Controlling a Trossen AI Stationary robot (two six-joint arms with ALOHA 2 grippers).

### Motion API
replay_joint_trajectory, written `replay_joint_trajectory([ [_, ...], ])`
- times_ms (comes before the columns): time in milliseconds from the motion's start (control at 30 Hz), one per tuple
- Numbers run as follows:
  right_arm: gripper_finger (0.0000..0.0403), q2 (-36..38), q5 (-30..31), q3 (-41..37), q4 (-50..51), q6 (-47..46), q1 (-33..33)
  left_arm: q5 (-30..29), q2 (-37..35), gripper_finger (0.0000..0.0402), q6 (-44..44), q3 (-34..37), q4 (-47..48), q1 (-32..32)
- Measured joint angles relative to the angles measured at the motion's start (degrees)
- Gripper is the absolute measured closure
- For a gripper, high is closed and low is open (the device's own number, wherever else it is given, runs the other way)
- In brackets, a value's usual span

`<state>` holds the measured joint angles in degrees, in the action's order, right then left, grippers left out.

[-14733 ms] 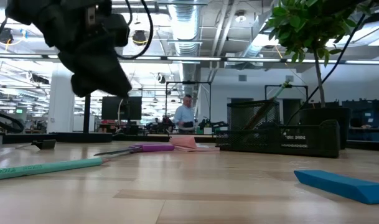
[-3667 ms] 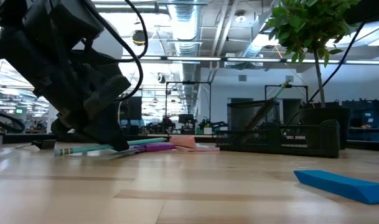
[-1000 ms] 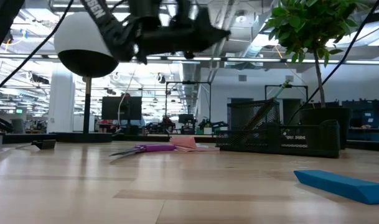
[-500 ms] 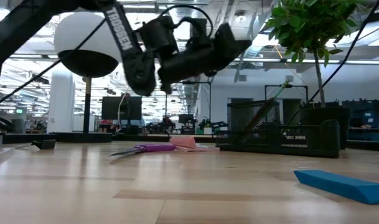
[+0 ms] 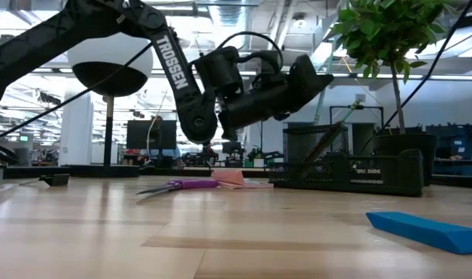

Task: Pick and place office supplies into organizer
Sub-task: Put the light blue pencil into the black desk organizer, then put the purple scissors into the black desk organizer

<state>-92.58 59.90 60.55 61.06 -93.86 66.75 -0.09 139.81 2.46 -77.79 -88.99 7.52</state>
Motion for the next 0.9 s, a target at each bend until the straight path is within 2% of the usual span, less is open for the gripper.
replay_joint_trajectory([
  [333,0.0363,0.0,0.0,0.0,-0.1,-0.1,1.1,-2.3,0.0,0.0369,-0.4,0.1,8.6,-0.3],
  [600,0.0363,0.0,0.0,0.0,-0.1,-0.1,1.1,0.0,0.0,0.0378,-2.1,0.0,9.2,-0.5],
  [900,0.0363,0.0,0.1,0.0,-0.1,-0.1,1.1,-0.1,-0.1,0.0343,-1.3,0.0,10.0,-0.5],
])
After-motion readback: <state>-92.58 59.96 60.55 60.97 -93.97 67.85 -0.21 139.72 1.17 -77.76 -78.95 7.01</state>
